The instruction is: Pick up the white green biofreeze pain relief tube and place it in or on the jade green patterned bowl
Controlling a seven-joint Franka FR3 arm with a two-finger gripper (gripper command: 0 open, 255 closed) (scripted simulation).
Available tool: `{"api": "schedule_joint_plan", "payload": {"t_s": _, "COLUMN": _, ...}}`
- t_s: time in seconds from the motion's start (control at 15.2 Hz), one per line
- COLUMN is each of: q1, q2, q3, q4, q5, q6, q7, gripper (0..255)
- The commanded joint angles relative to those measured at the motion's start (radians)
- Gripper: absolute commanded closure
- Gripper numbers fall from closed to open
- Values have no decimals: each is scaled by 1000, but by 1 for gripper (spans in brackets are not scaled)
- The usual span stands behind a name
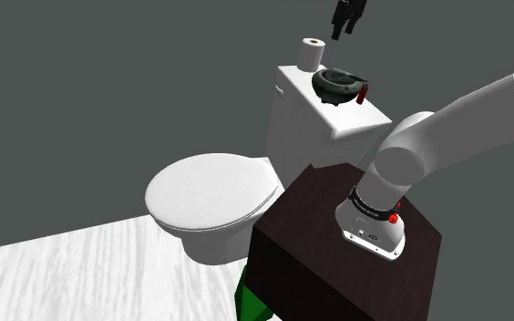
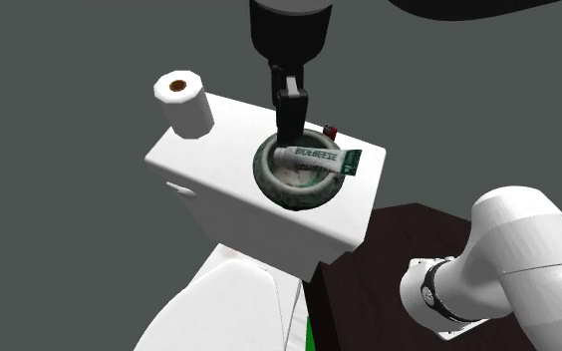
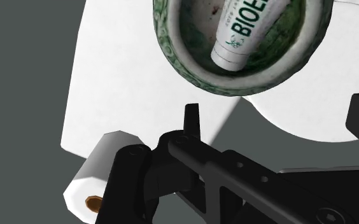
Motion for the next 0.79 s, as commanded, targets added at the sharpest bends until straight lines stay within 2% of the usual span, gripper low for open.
{"api": "schedule_joint_plan", "payload": {"t_s": 0.0, "q1": 0, "q2": 0, "q3": 0, "q4": 0, "q5": 0, "q6": 0, "q7": 0, "gripper": 0}}
{"api": "schedule_joint_plan", "payload": {"t_s": 0.26, "q1": 9, "q2": 24, "q3": 18, "q4": 145, "q5": 16, "q6": -123, "q7": -9, "gripper": 0}}
{"api": "schedule_joint_plan", "payload": {"t_s": 0.73, "q1": 9, "q2": 24, "q3": 18, "q4": 145, "q5": 17, "q6": -123, "q7": -9, "gripper": 0}}
